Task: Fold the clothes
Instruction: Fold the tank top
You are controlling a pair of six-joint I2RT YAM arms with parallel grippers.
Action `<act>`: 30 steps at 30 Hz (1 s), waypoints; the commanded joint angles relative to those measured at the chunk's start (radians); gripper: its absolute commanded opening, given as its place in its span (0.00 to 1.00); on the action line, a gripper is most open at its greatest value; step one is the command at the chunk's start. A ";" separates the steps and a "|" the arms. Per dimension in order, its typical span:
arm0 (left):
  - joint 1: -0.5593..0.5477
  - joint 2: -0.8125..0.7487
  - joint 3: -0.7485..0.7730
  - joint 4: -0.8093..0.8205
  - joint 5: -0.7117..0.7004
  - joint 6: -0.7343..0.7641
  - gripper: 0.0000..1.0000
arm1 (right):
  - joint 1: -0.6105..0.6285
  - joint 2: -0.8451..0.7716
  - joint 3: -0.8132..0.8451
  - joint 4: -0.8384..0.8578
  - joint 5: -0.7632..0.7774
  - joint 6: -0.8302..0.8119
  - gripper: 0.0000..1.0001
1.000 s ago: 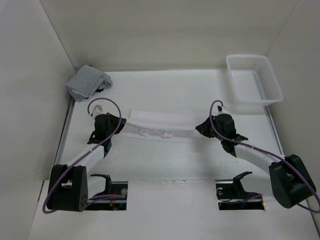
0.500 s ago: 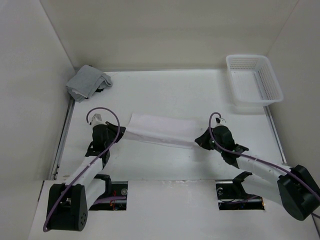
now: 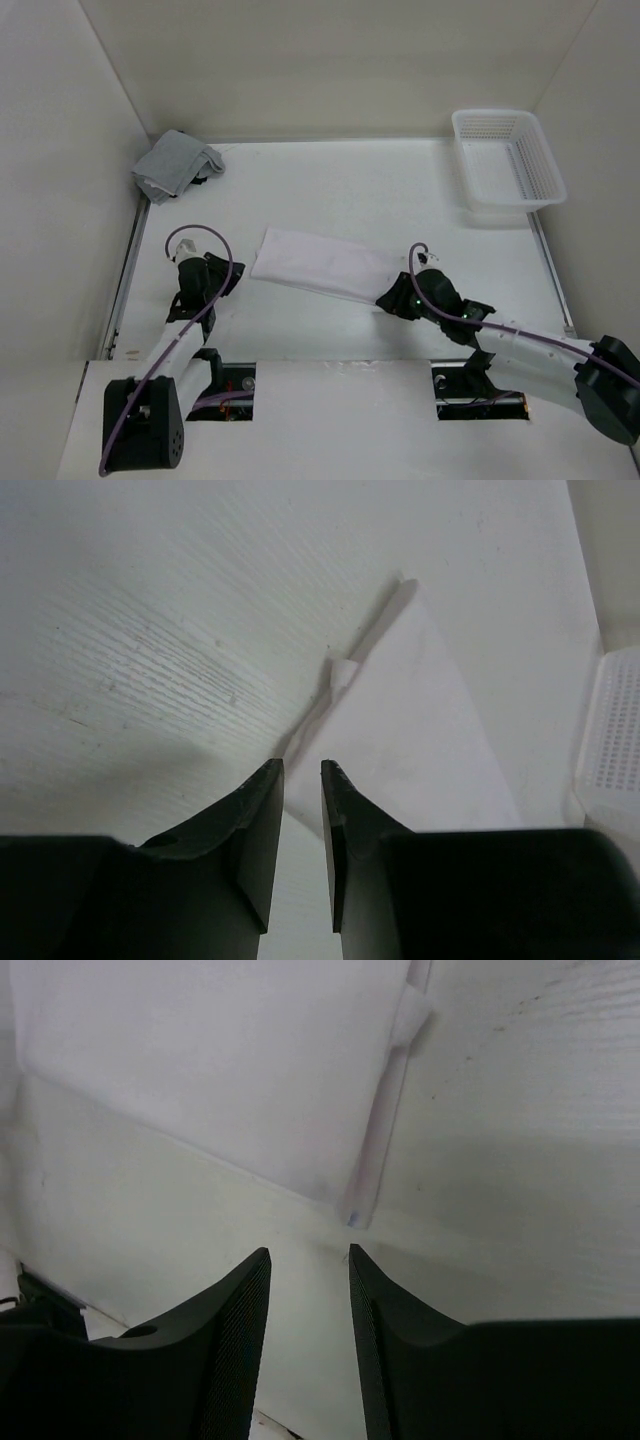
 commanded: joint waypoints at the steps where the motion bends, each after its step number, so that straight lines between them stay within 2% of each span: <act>1: -0.030 -0.105 0.058 -0.029 -0.004 0.009 0.19 | -0.033 -0.032 0.018 -0.001 0.052 -0.005 0.43; 5: -0.189 -0.141 0.119 -0.058 -0.104 0.022 0.19 | -0.119 0.063 0.017 0.095 0.030 -0.024 0.48; 9: -0.374 -0.034 0.164 0.009 -0.184 0.017 0.20 | -0.168 0.167 0.006 0.235 -0.005 -0.012 0.49; 12: -0.449 0.044 0.185 0.072 -0.205 0.011 0.20 | -0.188 0.232 0.006 0.309 -0.034 0.014 0.49; 17: -0.483 0.109 0.218 0.123 -0.204 0.008 0.20 | -0.207 0.298 -0.001 0.369 -0.045 0.076 0.31; 23: -0.491 0.115 0.238 0.143 -0.196 0.012 0.20 | -0.237 0.371 0.003 0.453 -0.085 0.123 0.17; 25: -0.492 0.112 0.238 0.143 -0.195 0.012 0.20 | -0.251 0.378 -0.009 0.493 -0.097 0.134 0.08; 28: -0.506 0.110 0.235 0.143 -0.193 0.014 0.21 | -0.286 0.280 -0.053 0.505 -0.093 0.142 0.01; 30: -0.520 0.115 0.232 0.146 -0.196 0.014 0.22 | -0.306 0.145 -0.069 0.414 -0.080 0.133 0.01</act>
